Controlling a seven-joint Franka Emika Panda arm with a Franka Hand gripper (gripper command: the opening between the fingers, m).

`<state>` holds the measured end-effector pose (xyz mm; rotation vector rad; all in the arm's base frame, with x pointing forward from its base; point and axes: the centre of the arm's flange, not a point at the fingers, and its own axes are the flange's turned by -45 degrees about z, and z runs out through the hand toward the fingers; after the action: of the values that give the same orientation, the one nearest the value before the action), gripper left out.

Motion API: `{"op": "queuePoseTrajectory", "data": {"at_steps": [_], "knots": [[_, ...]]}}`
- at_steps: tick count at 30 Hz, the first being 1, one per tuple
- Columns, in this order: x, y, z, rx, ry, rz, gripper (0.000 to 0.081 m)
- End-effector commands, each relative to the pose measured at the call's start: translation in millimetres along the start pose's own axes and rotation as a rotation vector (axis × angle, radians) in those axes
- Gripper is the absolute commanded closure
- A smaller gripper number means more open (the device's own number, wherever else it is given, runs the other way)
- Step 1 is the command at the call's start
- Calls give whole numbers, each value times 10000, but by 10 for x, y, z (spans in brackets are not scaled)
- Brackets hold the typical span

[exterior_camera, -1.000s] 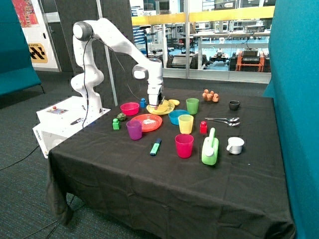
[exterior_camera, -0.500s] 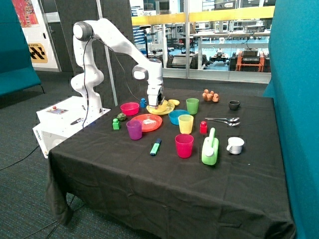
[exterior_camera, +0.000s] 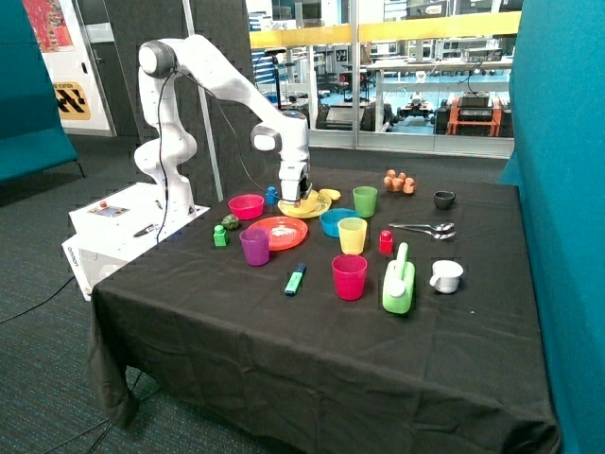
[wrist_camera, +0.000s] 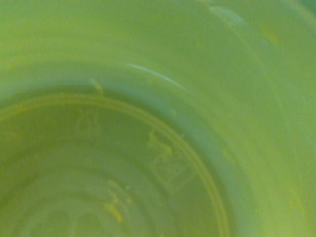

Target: Stack the bowls

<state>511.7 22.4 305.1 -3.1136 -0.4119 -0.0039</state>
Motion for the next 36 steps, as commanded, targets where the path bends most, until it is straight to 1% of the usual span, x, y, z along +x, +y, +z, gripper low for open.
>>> {"op": "queuePoseTrajectory", "data": {"at_steps": [1,9,23,33,36], "knots": [[9,-12,-30,-6,-26,76,808],[54,-8,-141,-6,-26,118,808],[117,-69,-509,-6,-26,-128,808],[180,-93,-654,-6,-26,-152,808],[245,-78,-722,-5,-26,-221,808]]}}
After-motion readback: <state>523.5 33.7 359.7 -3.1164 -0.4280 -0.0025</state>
